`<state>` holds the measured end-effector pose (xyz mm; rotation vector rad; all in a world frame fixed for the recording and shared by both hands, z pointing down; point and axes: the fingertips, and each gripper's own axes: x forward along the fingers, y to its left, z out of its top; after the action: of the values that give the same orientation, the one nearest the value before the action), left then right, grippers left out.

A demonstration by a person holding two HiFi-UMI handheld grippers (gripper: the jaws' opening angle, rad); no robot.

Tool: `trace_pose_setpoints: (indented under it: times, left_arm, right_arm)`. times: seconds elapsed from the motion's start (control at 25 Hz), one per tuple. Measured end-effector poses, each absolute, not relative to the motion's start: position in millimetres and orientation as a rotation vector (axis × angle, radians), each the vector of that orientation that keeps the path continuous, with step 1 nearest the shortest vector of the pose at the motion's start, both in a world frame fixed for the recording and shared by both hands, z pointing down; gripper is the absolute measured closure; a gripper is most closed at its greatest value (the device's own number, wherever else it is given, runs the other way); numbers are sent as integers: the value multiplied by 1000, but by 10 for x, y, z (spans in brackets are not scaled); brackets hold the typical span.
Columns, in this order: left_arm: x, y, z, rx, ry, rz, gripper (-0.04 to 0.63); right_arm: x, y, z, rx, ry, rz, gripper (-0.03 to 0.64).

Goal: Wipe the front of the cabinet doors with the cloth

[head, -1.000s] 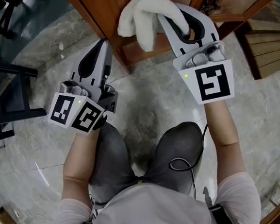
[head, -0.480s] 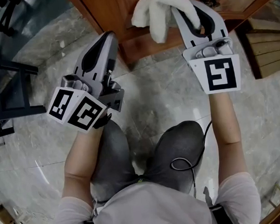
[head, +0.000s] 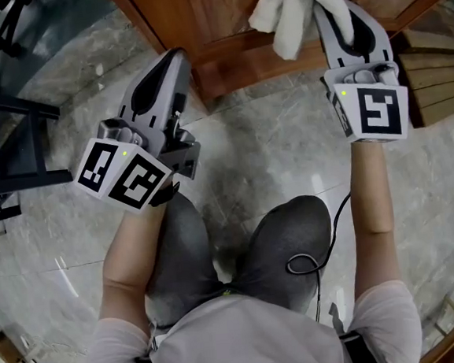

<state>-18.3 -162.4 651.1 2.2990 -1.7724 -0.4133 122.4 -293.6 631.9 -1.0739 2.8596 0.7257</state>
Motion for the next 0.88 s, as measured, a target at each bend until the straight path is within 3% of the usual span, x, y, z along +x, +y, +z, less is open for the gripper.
trace_pose_setpoints:
  times: [0.44, 0.88]
  left_arm:
    - [-188, -1673, 6574, 2298, -1760, -410, 578]
    - [-454, -1504, 6508, 2269, -1790, -437, 578]
  right_arm:
    - [1252, -2709, 6265, -1029, 2838, 708, 535]
    - [356, -1935, 6352, -670, 2913, 696, 535]
